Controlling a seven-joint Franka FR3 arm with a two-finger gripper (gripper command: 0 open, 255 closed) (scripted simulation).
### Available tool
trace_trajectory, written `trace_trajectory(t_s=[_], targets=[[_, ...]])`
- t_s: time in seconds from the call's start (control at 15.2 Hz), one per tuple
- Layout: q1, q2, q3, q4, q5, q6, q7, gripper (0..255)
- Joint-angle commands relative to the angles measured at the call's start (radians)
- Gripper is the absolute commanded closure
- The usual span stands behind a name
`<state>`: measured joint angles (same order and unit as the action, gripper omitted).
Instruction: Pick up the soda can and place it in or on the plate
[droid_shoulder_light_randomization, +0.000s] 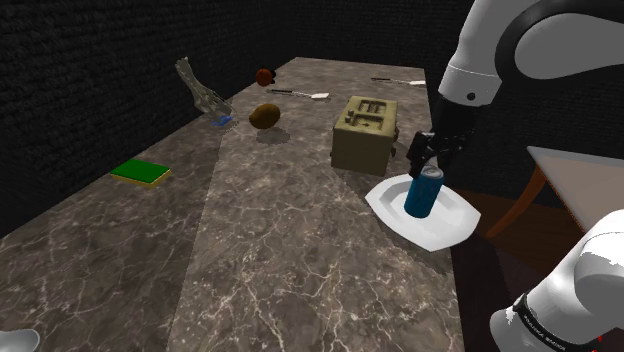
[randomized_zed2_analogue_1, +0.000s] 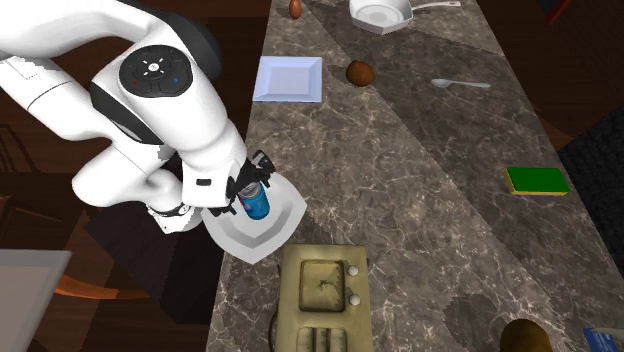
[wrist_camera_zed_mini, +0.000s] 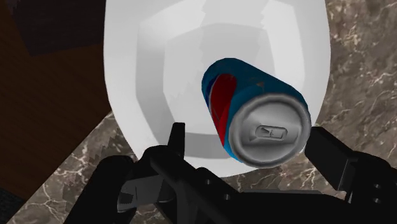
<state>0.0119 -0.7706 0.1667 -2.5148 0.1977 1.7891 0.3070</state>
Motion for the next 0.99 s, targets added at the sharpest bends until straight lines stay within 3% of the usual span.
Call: trace_trajectory(t_s=[0.0,0.13,0.4,0.92], targets=[[0.000,0.000,0.000,0.000,0.000,0.000,0.000,0],[0.000,0.000,0.000,0.000,0.000,0.000,0.000,0],[-0.008,0.008,-0.020,0.131,-0.018,-0.123,0.004,0],[-0.008,0.008,-0.020,0.131,-0.018,-0.123,0.004,0]])
